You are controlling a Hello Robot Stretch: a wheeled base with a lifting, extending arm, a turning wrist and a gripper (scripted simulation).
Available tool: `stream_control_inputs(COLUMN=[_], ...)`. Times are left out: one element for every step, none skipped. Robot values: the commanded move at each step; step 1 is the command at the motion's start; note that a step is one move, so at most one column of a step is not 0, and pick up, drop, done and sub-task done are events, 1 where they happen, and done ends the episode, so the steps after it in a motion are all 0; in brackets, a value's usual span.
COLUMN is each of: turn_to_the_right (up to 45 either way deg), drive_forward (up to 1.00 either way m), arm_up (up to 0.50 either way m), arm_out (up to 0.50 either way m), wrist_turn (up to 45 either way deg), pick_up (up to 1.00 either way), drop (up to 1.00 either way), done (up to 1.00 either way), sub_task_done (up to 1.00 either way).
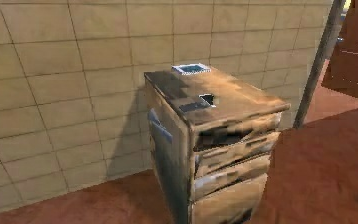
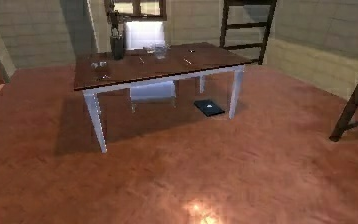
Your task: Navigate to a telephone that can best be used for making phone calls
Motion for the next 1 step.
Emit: stream_control_inputs(turn_to_the_right=[0.0], drive_forward=[0.00], arm_up=[0.00], arm_out=[0.00], wrist_turn=[0.0], pick_up=[0.00], drop=[0.00], done=[1.00], sub_task_done=[0.00])
